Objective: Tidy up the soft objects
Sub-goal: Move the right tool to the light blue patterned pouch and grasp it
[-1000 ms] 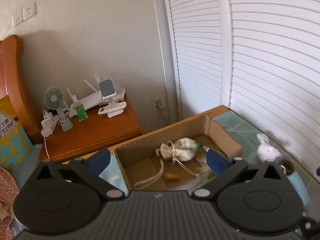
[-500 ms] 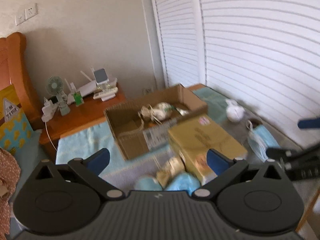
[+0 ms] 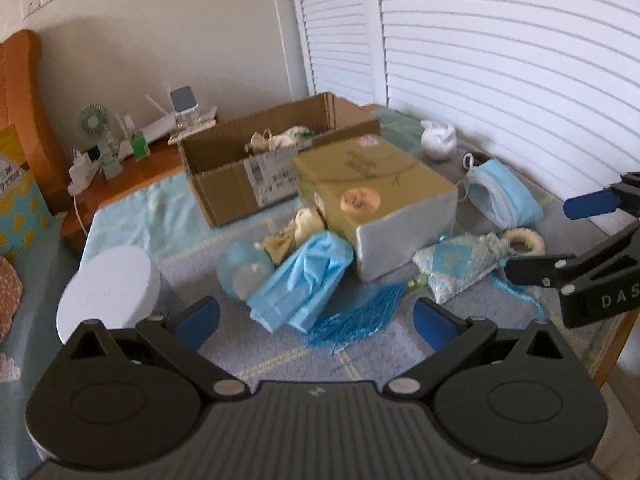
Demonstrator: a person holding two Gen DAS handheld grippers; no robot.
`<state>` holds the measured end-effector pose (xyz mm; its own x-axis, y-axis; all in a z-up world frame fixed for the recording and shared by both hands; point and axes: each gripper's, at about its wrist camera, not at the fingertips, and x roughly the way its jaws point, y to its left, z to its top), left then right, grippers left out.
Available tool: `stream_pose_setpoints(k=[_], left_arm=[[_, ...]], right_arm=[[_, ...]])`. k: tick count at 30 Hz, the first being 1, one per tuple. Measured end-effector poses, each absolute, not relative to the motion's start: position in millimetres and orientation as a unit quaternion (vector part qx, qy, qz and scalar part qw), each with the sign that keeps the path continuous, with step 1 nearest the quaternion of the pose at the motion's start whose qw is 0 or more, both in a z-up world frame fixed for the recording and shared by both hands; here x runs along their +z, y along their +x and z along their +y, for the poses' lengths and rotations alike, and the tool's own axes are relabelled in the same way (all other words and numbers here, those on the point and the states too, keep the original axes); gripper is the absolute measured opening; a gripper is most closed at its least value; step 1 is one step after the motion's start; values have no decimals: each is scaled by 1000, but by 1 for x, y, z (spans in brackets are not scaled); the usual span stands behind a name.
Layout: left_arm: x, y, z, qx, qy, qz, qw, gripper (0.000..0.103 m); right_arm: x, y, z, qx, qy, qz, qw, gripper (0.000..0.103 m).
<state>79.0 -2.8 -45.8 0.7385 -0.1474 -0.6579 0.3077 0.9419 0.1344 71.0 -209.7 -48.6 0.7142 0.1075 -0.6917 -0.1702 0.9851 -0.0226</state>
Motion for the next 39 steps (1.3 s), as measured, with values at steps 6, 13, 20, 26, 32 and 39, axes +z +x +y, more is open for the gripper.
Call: stream_pose_setpoints(k=[6,13,20,26,32,39], left_arm=[[-58,80,5,-118,103,354,922,102],[-65,82,14,-105,119,357,920,102],[-72,87,21,-105,120,366,917,102],[-75,93,25,-109,113,370,915,102],[-74,94,25,-114,115,368,916,102],[-71,95,22,-123,133,361,915,102]], right_arm=[[-59,77,-194,105,-58,377,918,103],[-65,88,-177,125,-83,373,916,102],[-71,105,-164,140,-98,372,912,98],[-78,119,-158,148,-104,383,906,88],[-81,119,-161,158,-94,396,900,80],[-77,110,-163,172,-85,399,897,59]])
